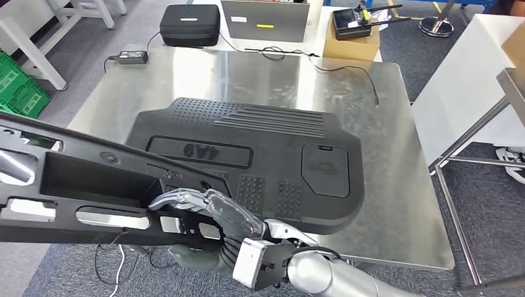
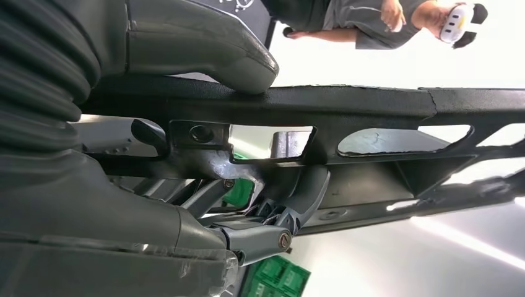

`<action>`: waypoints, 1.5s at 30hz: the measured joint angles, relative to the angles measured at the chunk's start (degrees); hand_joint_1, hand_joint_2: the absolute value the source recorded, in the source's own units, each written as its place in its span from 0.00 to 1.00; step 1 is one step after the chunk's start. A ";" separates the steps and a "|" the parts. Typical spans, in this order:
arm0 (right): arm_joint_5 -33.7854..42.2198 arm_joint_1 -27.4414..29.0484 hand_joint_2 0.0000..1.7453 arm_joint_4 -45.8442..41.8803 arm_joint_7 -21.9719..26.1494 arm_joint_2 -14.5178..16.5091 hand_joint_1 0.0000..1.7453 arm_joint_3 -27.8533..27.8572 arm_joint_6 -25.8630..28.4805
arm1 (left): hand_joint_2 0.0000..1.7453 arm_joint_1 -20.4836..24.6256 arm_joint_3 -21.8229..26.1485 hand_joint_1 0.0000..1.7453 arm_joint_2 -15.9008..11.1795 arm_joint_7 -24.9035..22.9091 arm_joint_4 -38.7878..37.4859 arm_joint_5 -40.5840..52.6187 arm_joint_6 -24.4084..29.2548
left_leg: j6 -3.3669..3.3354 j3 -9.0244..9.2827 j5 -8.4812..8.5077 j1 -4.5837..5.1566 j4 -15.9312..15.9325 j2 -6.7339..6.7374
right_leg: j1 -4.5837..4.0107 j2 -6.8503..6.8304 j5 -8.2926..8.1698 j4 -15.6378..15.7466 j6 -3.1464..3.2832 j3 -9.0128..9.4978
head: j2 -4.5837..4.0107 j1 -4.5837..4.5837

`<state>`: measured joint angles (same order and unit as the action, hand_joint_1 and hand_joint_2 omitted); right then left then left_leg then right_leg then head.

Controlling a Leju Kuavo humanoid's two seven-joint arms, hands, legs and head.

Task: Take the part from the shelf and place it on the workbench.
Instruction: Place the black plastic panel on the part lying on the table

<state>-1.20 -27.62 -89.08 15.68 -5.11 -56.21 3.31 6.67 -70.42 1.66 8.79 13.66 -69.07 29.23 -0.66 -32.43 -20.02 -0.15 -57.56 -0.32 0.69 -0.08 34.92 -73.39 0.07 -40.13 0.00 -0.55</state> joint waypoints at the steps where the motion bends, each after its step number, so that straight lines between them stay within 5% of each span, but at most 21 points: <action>1: 0.00 0.07 1.00 0.07 0.01 -0.02 1.00 0.00 -0.03 | 1.00 -0.03 0.00 0.00 0.01 0.00 0.00 -0.01 0.02 | 0.04 0.14 -0.24 -0.03 -0.10 -0.01 | 0.08 -0.01 -0.31 -0.85 -0.19 -1.06 | 0.00 0.27; 4: 0.00 0.05 1.00 0.21 0.21 -0.02 1.00 0.00 -0.08 | 1.00 -0.05 0.00 0.00 0.02 0.01 0.00 0.01 0.06 | 0.55 1.09 -1.42 -0.24 -0.59 -0.13 | 0.18 -0.01 -6.39 6.98 -0.33 1.14 | 0.00 1.00; 6: -0.01 -0.08 1.00 0.29 0.37 0.01 1.00 0.00 -0.07 | 1.00 0.04 0.00 0.00 0.03 0.09 0.00 0.09 0.10 | 1.19 1.38 -2.15 -0.36 -1.07 -0.17 | -0.17 0.01 -8.07 12.05 0.19 2.93 | 0.00 1.38; 10: -0.52 -0.68 1.00 0.60 0.48 0.38 1.00 0.01 0.36 | 1.00 0.07 -0.03 0.00 0.03 0.90 0.00 0.76 0.41 | 2.07 1.53 -2.83 -0.36 -1.69 0.02 | -0.41 -0.03 -8.29 12.85 1.62 3.14 | 0.00 1.18; 16: -1.77 -3.36 1.00 1.49 0.52 1.78 1.00 0.01 1.37 | 1.00 0.30 -0.16 0.00 0.03 2.26 0.00 1.82 0.84 | 2.16 1.84 -2.96 -0.54 -0.85 0.08 | -0.73 -0.06 -7.95 12.85 2.17 3.24 | 0.00 0.24; 23: -3.86 -4.51 1.00 2.38 0.21 2.68 1.00 0.01 2.32 | 1.00 0.28 -0.29 0.00 0.03 3.17 0.00 2.25 1.27 | 2.51 1.83 -2.83 -0.59 -0.59 0.10 | -0.86 -0.09 -7.92 12.84 2.36 3.30 | 0.00 0.17; 29: -27.49 -13.03 1.00 7.17 -9.41 5.46 1.00 -0.98 8.04 | 1.00 0.95 -0.87 0.00 0.03 5.86 0.10 4.16 2.99 | 2.81 1.80 -2.67 -0.55 -0.61 0.14 | -0.83 -0.09 -8.16 12.87 2.44 3.33 | 0.00 0.32; 36: -53.07 -25.34 1.00 21.70 -20.04 11.14 1.00 -5.66 7.09 | 1.00 2.76 -1.63 0.00 0.33 6.21 0.50 6.39 3.55 | 2.93 1.79 -2.57 -0.55 -0.71 0.09 | -0.82 -0.14 -8.30 12.90 2.39 3.42 | 0.00 0.39; 45: -57.97 -30.45 1.00 36.06 -23.27 15.77 1.00 -8.97 2.76 | 1.00 3.71 -1.70 0.00 0.64 4.99 0.66 8.45 1.74 | 2.95 1.79 -2.56 -0.55 -0.77 0.03 | -0.84 -0.18 -8.31 12.96 2.38 3.43 | 0.00 0.41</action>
<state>-59.17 -58.08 -53.01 -7.59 10.66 -65.18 6.06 10.38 -72.13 2.30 13.78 14.32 -60.63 30.97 2.29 -30.64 -22.58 -0.70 -58.33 -0.29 -0.15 -0.26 26.61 -60.42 2.45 -36.70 0.00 -0.14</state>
